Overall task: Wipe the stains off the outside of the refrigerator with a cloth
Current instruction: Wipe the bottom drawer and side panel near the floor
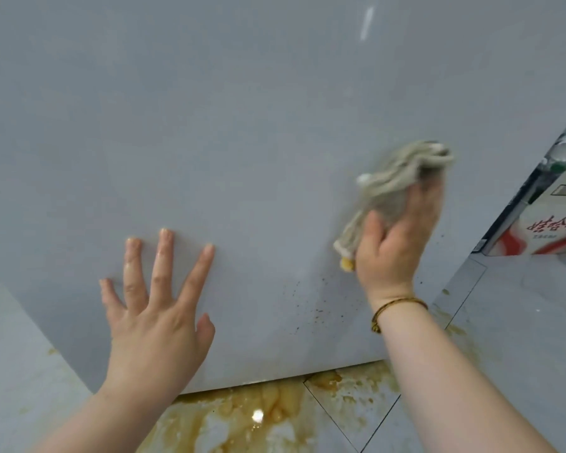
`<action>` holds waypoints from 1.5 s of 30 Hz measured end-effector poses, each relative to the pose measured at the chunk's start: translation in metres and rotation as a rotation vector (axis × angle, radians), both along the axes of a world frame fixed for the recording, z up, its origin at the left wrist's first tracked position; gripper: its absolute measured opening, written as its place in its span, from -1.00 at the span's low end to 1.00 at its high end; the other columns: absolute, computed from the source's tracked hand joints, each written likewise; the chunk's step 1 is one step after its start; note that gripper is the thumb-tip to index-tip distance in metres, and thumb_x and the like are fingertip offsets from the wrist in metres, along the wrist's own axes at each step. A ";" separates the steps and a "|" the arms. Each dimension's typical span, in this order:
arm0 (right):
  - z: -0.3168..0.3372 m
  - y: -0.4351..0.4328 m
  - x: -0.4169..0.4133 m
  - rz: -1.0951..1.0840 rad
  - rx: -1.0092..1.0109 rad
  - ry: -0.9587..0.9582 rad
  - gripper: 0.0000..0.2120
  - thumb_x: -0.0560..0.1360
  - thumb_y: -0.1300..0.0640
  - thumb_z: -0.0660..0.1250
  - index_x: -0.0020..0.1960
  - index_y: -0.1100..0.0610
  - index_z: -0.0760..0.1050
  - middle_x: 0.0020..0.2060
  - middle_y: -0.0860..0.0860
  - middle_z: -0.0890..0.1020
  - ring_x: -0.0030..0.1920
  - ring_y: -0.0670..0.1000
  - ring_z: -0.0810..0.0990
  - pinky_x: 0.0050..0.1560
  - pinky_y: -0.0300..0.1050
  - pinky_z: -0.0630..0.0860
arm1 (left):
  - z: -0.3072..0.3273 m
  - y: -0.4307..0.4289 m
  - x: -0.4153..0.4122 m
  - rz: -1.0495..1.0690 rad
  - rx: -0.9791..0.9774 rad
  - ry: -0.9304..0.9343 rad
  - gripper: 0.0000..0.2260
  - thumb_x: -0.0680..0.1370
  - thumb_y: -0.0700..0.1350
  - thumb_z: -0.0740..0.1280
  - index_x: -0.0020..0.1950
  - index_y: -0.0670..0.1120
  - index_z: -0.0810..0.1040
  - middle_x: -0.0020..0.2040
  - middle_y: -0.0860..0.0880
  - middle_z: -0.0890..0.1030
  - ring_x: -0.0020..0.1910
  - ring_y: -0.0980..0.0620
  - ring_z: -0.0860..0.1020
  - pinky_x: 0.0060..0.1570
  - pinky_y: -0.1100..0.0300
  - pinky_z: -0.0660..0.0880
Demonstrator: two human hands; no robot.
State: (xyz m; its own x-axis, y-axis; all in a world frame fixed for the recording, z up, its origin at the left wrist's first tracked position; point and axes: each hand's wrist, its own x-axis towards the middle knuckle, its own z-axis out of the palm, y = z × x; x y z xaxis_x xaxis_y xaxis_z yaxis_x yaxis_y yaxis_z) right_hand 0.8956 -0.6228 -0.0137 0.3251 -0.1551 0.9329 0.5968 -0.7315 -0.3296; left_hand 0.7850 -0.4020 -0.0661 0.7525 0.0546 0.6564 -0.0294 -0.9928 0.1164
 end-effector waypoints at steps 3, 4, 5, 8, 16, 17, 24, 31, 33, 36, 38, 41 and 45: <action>0.028 0.006 -0.003 -0.028 0.731 0.202 -0.39 0.47 0.11 0.05 0.46 0.33 0.05 0.45 0.28 0.08 0.47 0.20 0.02 0.39 -0.32 -0.13 | 0.001 0.001 0.001 0.014 0.032 -0.010 -0.36 0.32 0.05 0.06 0.42 0.05 0.10 0.41 -0.20 0.09 0.46 -0.02 -0.34 0.06 -0.47 0.25; 0.036 0.014 -0.004 -0.048 0.865 0.257 -0.40 0.47 0.12 0.05 0.45 0.33 0.06 0.47 0.26 0.06 0.48 0.20 0.01 0.39 -0.29 -0.12 | 0.001 -0.001 0.001 0.019 0.032 -0.020 -0.36 0.32 0.05 0.06 0.41 0.05 0.09 0.41 -0.20 0.10 0.47 -0.04 -0.31 0.06 -0.46 0.26; 0.046 0.026 -0.007 -0.088 0.857 0.254 -0.43 0.47 0.15 0.06 0.44 0.33 0.13 0.46 0.28 0.09 0.47 0.22 0.04 0.39 -0.26 -0.10 | 0.001 -0.003 0.001 0.027 0.024 -0.026 -0.36 0.32 0.05 0.07 0.42 0.05 0.08 0.40 -0.20 0.10 0.48 -0.06 -0.29 0.06 -0.45 0.26; 0.050 0.063 -0.018 -0.061 0.068 -0.111 -0.52 0.40 0.19 0.15 0.29 0.33 0.38 0.28 0.39 0.38 0.34 0.31 0.19 0.41 -0.16 -0.04 | 0.005 -0.010 -0.001 0.053 0.007 -0.043 -0.32 0.29 -0.01 0.22 0.41 0.01 0.17 0.39 -0.20 0.12 0.46 -0.17 -0.14 0.03 -0.46 0.27; 0.033 0.015 -0.002 -0.173 -0.334 -0.168 -0.51 0.39 0.07 0.17 0.29 0.20 0.24 0.24 0.41 0.40 0.29 0.26 0.16 0.45 -0.18 -0.21 | 0.006 -0.002 -0.004 0.054 0.073 -0.056 -0.42 0.33 0.04 0.07 0.36 -0.01 0.26 0.38 -0.23 0.15 0.35 -0.29 0.05 0.12 -0.46 0.19; 0.030 -0.003 0.003 -0.215 -0.257 -0.118 -0.50 0.41 0.04 0.16 0.31 0.20 0.21 0.25 0.46 0.36 0.30 0.28 0.11 0.43 -0.22 -0.26 | 0.005 0.001 -0.004 0.047 0.094 -0.073 -0.42 0.34 0.04 0.07 0.36 -0.01 0.25 0.38 -0.23 0.15 0.36 -0.28 0.05 0.19 -0.43 0.12; 0.000 -0.066 0.008 -0.268 0.271 0.195 -0.46 0.52 0.16 0.10 0.39 0.45 0.13 0.37 0.47 0.11 0.42 0.38 0.03 0.42 -0.22 -0.22 | 0.002 -0.003 -0.005 -0.139 0.182 -0.055 -0.49 0.41 0.02 0.11 0.36 -0.04 0.25 0.38 -0.21 0.17 0.43 -0.13 -0.02 0.43 -0.01 -0.22; -0.045 -0.058 -0.007 -0.166 0.702 0.518 -0.45 0.61 0.17 0.06 0.49 0.28 -0.11 0.50 0.18 -0.08 0.50 0.10 -0.08 0.41 -0.24 -0.13 | -0.008 0.000 -0.003 -0.184 0.207 0.060 -0.43 0.38 0.02 0.06 0.39 -0.07 0.22 0.54 -0.02 -0.13 0.48 0.08 -0.24 0.44 0.08 -0.20; -0.062 -0.053 -0.012 -0.149 0.811 0.551 -0.45 0.60 0.18 0.06 0.49 0.26 -0.10 0.50 0.15 -0.06 0.50 0.08 -0.05 0.41 -0.24 -0.11 | -0.007 -0.002 -0.003 -0.180 0.209 0.065 -0.43 0.37 0.02 0.06 0.39 -0.07 0.22 0.53 0.02 -0.19 0.48 0.08 -0.24 0.44 0.08 -0.21; -0.070 -0.049 -0.010 -0.066 1.097 0.624 -0.47 0.60 0.19 0.05 0.49 0.22 -0.06 0.50 0.13 0.01 0.49 0.08 0.07 0.49 -0.06 0.02 | -0.008 -0.006 -0.004 -0.152 0.180 0.077 -0.42 0.36 0.02 0.06 0.39 -0.07 0.22 0.46 -0.18 0.07 0.48 0.08 -0.26 0.44 0.09 -0.24; -0.065 -0.051 -0.003 -0.032 1.205 0.599 -0.51 0.59 0.21 0.04 0.48 0.21 0.00 0.48 0.13 0.09 0.45 0.10 0.17 0.45 0.05 0.17 | -0.008 -0.007 -0.004 -0.147 0.169 0.083 -0.42 0.36 0.02 0.06 0.38 -0.07 0.22 0.41 -0.21 0.13 0.48 0.08 -0.26 0.43 0.10 -0.24; -0.045 -0.030 -0.005 -0.040 0.996 0.508 -0.50 0.58 0.23 0.03 0.48 0.26 -0.01 0.50 0.12 -0.02 0.49 0.08 0.05 0.49 0.00 0.06 | -0.009 -0.005 -0.002 -0.158 0.176 0.087 -0.42 0.36 0.02 0.06 0.38 -0.07 0.23 0.46 -0.19 0.06 0.48 0.07 -0.25 0.44 0.09 -0.24; -0.038 0.029 -0.026 0.036 0.341 0.192 -0.49 0.51 0.19 0.06 0.43 0.28 0.12 0.42 0.09 0.01 0.45 0.07 -0.04 0.46 -0.14 -0.10 | -0.012 -0.011 0.000 -0.137 0.163 0.078 -0.42 0.36 0.03 0.06 0.38 -0.06 0.23 0.45 -0.22 0.06 0.48 0.07 -0.28 0.43 0.08 -0.27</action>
